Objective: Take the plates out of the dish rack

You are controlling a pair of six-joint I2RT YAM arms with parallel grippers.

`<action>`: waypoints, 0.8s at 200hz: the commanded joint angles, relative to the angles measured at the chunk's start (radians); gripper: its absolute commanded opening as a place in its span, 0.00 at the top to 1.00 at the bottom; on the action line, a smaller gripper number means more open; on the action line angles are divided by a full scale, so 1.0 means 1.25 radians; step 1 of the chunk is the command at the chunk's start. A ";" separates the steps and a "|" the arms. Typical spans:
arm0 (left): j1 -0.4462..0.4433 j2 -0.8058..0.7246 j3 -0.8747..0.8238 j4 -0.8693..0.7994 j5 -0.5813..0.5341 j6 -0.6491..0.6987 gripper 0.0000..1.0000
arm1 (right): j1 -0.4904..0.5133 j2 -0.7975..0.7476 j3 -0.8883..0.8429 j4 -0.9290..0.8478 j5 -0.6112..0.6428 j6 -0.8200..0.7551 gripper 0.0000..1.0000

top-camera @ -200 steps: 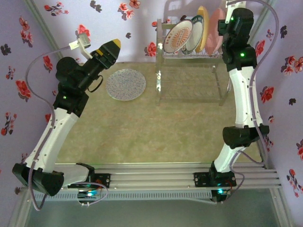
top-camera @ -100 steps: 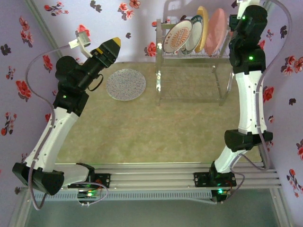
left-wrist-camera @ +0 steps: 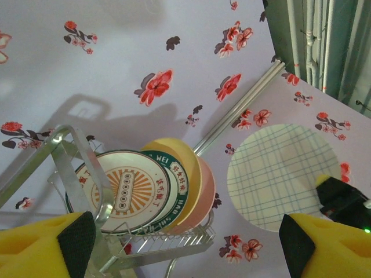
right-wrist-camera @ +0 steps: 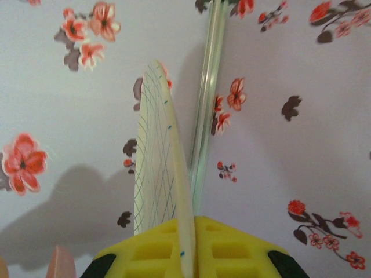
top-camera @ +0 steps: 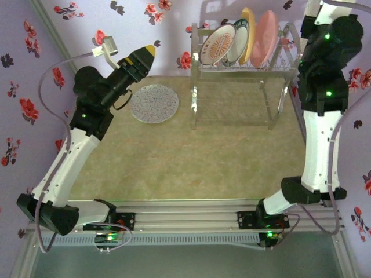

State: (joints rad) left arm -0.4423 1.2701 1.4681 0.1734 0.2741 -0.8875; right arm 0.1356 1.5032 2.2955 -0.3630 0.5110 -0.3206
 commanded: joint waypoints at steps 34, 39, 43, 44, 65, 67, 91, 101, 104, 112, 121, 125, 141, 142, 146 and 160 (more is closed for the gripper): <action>-0.049 0.048 0.063 0.044 0.017 -0.009 0.14 | 0.000 -0.132 -0.103 0.146 -0.200 0.166 1.00; -0.053 0.053 0.070 0.043 0.019 -0.009 0.14 | 0.000 -0.138 -0.108 0.146 -0.224 0.184 1.00; -0.055 0.058 0.074 0.042 0.020 -0.009 0.14 | 0.000 -0.142 -0.112 0.145 -0.243 0.200 1.00; -0.056 0.058 0.076 0.041 0.021 -0.010 0.14 | 0.000 -0.143 -0.113 0.145 -0.247 0.204 1.00; -0.068 0.082 0.097 0.041 0.035 -0.013 0.14 | 0.001 -0.159 -0.130 0.142 -0.343 0.295 1.00; -0.069 0.083 0.099 0.041 0.036 -0.014 0.14 | 0.000 -0.160 -0.133 0.143 -0.352 0.305 1.00; -0.077 0.111 0.124 0.049 0.056 -0.031 0.14 | 0.001 -0.173 -0.172 0.169 -0.434 0.436 1.00; -0.079 0.124 0.131 0.052 0.064 -0.042 0.14 | 0.001 -0.172 -0.185 0.180 -0.469 0.489 1.00; -0.079 0.128 0.135 0.054 0.066 -0.047 0.14 | 0.000 -0.170 -0.187 0.183 -0.478 0.508 1.00; -0.081 0.137 0.140 0.058 0.072 -0.058 0.14 | 0.000 -0.164 -0.193 0.192 -0.503 0.559 1.00; -0.082 0.146 0.146 0.065 0.076 -0.073 0.14 | 0.000 -0.153 -0.197 0.205 -0.536 0.622 1.00; -0.083 0.151 0.147 0.069 0.077 -0.081 0.14 | 0.000 -0.146 -0.197 0.212 -0.553 0.649 1.00; -0.083 0.169 0.154 0.083 0.084 -0.116 0.14 | 0.000 -0.119 -0.198 0.238 -0.616 0.753 1.00; -0.083 0.171 0.155 0.084 0.084 -0.118 0.14 | 0.000 -0.117 -0.198 0.238 -0.618 0.759 1.00; -0.083 0.174 0.157 0.087 0.085 -0.125 0.14 | 0.001 -0.113 -0.199 0.240 -0.622 0.782 1.00; -0.084 0.186 0.162 0.093 0.087 -0.149 0.15 | 0.003 -0.098 -0.215 0.264 -0.642 0.855 1.00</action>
State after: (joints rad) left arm -0.5388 1.4784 1.6295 0.2268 0.3527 -0.9981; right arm 0.1356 1.3605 2.0407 -0.1890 -0.1726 0.4816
